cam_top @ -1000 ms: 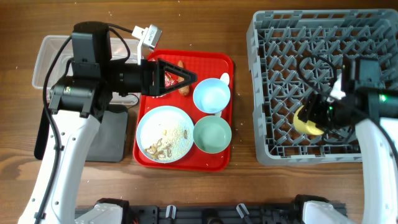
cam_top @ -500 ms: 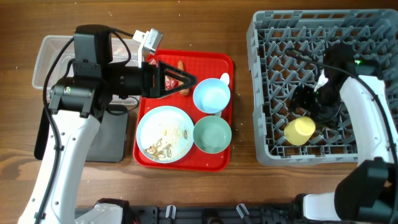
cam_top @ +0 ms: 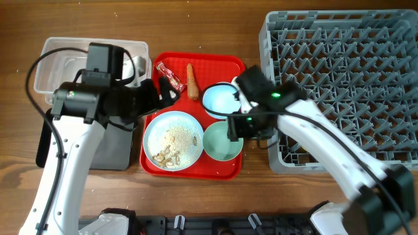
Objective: Sort waste into correct bins and load items into the dishwasher rack
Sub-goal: 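Grasp the light-green bowl on the red tray with the right gripper, then place the green bowl upside down in the rack's upper right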
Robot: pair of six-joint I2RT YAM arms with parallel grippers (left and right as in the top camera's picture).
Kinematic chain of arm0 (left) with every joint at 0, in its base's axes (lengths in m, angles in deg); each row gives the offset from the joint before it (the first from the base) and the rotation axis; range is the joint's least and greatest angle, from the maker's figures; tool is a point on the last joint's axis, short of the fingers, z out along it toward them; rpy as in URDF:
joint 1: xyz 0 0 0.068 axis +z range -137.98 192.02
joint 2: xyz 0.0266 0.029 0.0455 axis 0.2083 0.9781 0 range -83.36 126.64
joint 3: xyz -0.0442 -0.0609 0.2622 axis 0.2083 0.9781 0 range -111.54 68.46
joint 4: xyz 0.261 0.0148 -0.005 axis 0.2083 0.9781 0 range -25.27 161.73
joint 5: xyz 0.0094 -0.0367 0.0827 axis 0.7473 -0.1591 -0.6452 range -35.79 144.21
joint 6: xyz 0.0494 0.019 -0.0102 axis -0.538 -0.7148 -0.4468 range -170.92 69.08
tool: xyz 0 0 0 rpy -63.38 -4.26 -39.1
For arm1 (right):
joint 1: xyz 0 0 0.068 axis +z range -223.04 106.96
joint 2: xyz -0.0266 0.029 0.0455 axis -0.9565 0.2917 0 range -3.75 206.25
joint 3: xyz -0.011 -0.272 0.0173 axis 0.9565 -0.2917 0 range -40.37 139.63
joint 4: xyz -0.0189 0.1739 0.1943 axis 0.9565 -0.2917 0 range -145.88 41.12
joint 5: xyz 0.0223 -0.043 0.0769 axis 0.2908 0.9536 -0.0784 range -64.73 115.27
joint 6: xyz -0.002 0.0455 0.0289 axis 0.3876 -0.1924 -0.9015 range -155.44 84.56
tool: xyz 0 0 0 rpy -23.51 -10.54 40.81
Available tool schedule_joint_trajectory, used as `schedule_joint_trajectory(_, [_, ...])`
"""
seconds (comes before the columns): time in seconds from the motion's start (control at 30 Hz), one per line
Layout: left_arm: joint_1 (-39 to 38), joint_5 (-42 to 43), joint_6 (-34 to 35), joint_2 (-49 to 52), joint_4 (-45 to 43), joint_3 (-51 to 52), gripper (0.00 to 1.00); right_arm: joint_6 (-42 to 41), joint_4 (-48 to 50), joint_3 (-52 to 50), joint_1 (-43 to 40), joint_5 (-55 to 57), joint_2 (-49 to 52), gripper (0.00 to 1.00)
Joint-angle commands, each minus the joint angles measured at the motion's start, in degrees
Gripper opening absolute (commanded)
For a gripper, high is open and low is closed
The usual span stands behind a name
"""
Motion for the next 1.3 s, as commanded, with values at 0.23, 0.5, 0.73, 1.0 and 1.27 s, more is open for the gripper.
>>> schedule_joint_trajectory(0.23, [9.7,-17.7,0.3,-0.9,5.9,-0.3,1.0,-6.4,4.8,-0.5,1.4,10.1,19.3,0.47])
schedule_joint_trajectory(0.5, [9.7,-17.7,0.3,-0.9,5.8,-0.3,1.0,-8.0,4.1,-0.4,1.2,9.5,19.2,0.04])
schedule_joint_trajectory(0.73, [9.7,-17.7,0.3,-0.9,5.8,-0.3,1.0,-9.1,0.1,-0.3,0.7,18.9,8.2,0.04])
schedule_joint_trajectory(1.0, [9.7,-17.7,0.3,-0.9,5.8,-0.3,1.0,-15.3,2.0,0.0,-15.4,71.2,-25.4,0.04])
schedule_joint_trajectory(1.27, [9.7,-17.7,0.3,-0.9,5.7,-0.3,1.0,6.1,23.7,0.0,-37.9,79.9,-15.4,0.04])
